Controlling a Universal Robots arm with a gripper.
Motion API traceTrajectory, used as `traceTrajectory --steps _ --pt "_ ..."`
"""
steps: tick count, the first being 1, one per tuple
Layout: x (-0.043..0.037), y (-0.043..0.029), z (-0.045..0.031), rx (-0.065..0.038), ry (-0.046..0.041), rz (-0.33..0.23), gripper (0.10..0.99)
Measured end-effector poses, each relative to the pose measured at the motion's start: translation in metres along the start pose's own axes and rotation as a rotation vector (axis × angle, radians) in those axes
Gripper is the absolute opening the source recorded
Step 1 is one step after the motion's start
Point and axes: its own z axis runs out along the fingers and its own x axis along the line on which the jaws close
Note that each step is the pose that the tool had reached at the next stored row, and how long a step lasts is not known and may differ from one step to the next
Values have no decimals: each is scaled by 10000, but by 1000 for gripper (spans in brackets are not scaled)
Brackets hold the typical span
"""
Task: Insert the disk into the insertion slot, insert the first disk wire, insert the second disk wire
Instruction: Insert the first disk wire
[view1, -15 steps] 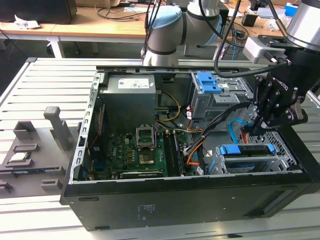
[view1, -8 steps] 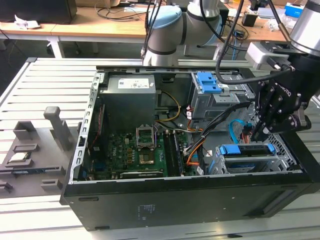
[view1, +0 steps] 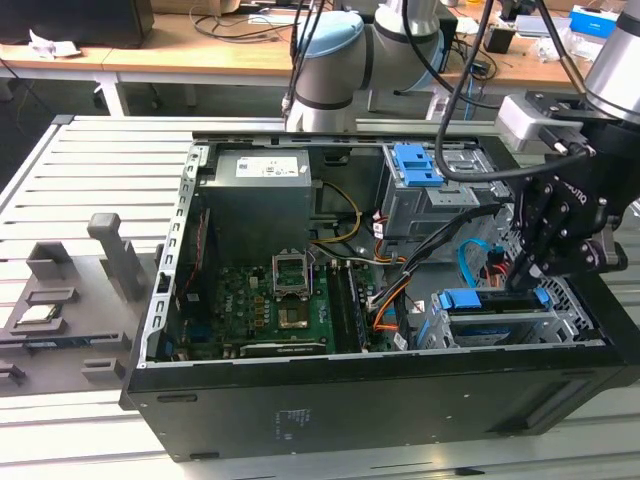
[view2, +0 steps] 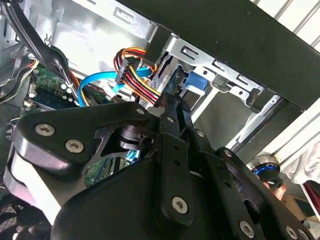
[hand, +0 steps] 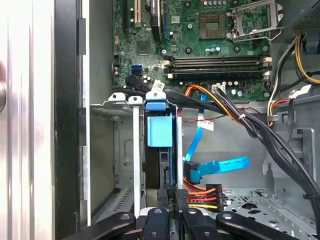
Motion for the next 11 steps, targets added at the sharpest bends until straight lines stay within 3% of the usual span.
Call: traceTrajectory --steps 11 --pt "-5 -30 95 0 10 0 169"
